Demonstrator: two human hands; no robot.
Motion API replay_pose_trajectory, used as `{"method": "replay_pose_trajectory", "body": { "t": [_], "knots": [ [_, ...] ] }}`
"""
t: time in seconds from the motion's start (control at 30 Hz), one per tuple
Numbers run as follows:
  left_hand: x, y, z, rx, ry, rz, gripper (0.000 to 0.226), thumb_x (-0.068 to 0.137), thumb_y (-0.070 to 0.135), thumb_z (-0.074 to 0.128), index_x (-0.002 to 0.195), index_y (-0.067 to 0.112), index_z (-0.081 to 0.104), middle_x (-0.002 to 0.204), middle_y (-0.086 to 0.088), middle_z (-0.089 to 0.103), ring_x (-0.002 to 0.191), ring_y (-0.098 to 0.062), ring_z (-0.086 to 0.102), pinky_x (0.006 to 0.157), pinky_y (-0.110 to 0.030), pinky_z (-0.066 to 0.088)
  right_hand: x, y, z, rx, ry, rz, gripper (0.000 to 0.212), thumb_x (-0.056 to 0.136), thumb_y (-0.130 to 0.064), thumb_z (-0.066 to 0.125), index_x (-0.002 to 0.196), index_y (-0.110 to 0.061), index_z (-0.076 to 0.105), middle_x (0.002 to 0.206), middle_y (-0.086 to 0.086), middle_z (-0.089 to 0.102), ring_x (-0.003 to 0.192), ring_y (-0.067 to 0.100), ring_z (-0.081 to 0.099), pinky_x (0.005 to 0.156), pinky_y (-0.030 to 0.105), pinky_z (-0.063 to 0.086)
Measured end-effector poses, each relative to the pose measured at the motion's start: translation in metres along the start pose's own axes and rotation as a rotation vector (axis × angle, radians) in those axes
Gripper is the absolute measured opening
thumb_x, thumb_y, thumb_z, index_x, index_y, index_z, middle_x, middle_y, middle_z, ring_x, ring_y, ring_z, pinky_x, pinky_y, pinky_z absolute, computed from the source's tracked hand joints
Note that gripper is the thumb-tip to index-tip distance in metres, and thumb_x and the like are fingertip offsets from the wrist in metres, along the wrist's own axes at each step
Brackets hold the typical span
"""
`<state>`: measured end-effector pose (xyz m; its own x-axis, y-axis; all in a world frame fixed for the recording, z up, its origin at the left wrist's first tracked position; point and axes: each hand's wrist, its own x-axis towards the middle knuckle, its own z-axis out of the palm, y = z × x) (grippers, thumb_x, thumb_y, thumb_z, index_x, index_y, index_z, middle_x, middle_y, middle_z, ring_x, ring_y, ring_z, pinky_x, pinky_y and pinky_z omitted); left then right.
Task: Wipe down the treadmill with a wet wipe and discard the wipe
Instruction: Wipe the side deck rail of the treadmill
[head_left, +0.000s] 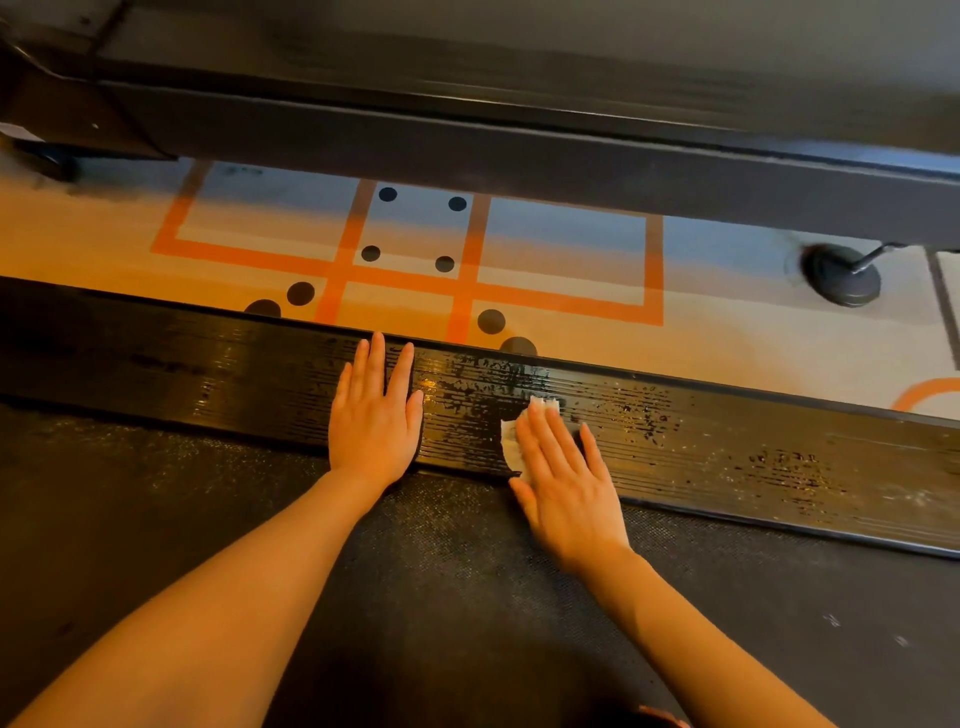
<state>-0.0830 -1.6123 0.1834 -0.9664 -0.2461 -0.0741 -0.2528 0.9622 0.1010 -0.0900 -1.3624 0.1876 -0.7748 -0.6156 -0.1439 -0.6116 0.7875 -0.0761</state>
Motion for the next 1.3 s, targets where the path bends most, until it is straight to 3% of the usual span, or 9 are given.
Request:
{"method": "replay_pose_trajectory", "body": {
  "t": [0.17,0.27,0.33,0.6,0.73,0.83,0.93,1.13,1.3],
  "knots": [
    [0.0,0.003,-0.003,0.013,-0.014,-0.016,0.065,0.098,0.047,0.011,0.156,0.018,0.014,0.162,-0.017,0.008,0.15,-0.031,0.006,0.121,-0.046,0.013,0.033,0.021,-0.015,-0.048,-0.008,0.013,0.059,0.105,-0.039,0.024,0.156,-0.013,0.009,0.164,0.009,0.006,0.151,0.029,0.005,0.122,0.045,0.001],
    [0.0,0.003,-0.002,0.033,-0.02,-0.022,0.063,0.099,0.044,0.016,0.155,0.018,0.011,0.163,-0.016,0.006,0.151,-0.03,0.004,0.121,-0.044,0.012,0.062,0.019,-0.028,0.007,-0.078,0.019,0.057,0.107,-0.04,0.008,0.152,-0.017,-0.018,0.16,0.006,-0.023,0.148,0.025,-0.021,0.117,0.04,-0.015],
    [0.0,0.002,-0.002,0.039,-0.014,-0.023,0.062,0.099,0.043,0.021,0.155,0.018,0.013,0.162,-0.016,0.007,0.15,-0.03,0.005,0.121,-0.045,0.013,0.075,0.008,-0.033,0.004,-0.104,-0.007,0.058,0.106,-0.042,0.004,0.15,-0.016,-0.023,0.159,0.007,-0.027,0.148,0.024,-0.022,0.116,0.039,-0.018],
    [0.0,0.002,0.0,0.031,0.005,-0.011,0.06,0.1,0.039,0.031,0.155,0.016,0.019,0.161,-0.018,0.013,0.15,-0.032,0.01,0.12,-0.047,0.017,0.091,-0.005,-0.036,-0.027,-0.136,-0.054,0.064,0.106,-0.046,0.014,0.157,-0.011,-0.001,0.165,0.012,0.008,0.151,0.029,0.008,0.121,0.044,-0.005],
    [0.001,0.001,-0.001,0.015,-0.003,-0.01,0.06,0.101,0.038,0.032,0.155,0.016,0.018,0.161,-0.018,0.011,0.15,-0.032,0.008,0.12,-0.046,0.015,0.061,0.03,-0.027,0.008,-0.092,0.076,0.064,0.105,-0.048,0.013,0.157,-0.014,-0.001,0.165,0.009,0.009,0.152,0.025,0.006,0.118,0.042,-0.01],
    [0.0,0.002,-0.002,-0.001,-0.001,-0.009,0.06,0.102,0.038,0.032,0.155,0.015,0.018,0.162,-0.018,0.011,0.15,-0.032,0.008,0.12,-0.047,0.014,0.037,0.05,-0.018,0.016,-0.068,0.143,0.066,0.101,-0.051,0.006,0.155,-0.014,-0.008,0.164,0.009,-0.002,0.151,0.026,-0.007,0.119,0.043,-0.011],
    [0.001,0.002,-0.001,-0.023,0.011,-0.007,0.059,0.102,0.037,0.035,0.155,0.014,0.022,0.161,-0.019,0.013,0.149,-0.034,0.01,0.12,-0.048,0.016,0.017,0.038,-0.007,-0.008,-0.009,0.164,0.067,0.103,-0.048,0.015,0.157,-0.009,0.009,0.164,0.013,0.004,0.151,0.032,0.002,0.12,0.047,-0.001],
    [-0.001,0.002,0.0,-0.03,0.022,0.003,0.059,0.101,0.036,0.038,0.154,0.013,0.024,0.16,-0.021,0.015,0.149,-0.035,0.012,0.12,-0.05,0.017,-0.013,-0.01,0.012,0.009,0.048,0.132,0.066,0.1,-0.042,0.027,0.155,-0.006,0.022,0.163,0.016,0.016,0.151,0.032,0.01,0.117,0.049,0.014],
    [0.0,0.002,0.001,-0.019,0.033,0.001,0.059,0.101,0.034,0.04,0.154,0.012,0.026,0.16,-0.022,0.017,0.148,-0.036,0.014,0.119,-0.051,0.019,0.009,-0.022,0.012,-0.029,0.038,0.039,0.065,0.102,-0.042,0.02,0.157,-0.01,0.01,0.164,0.014,0.01,0.151,0.032,0.008,0.121,0.051,0.016]
  ]
}}
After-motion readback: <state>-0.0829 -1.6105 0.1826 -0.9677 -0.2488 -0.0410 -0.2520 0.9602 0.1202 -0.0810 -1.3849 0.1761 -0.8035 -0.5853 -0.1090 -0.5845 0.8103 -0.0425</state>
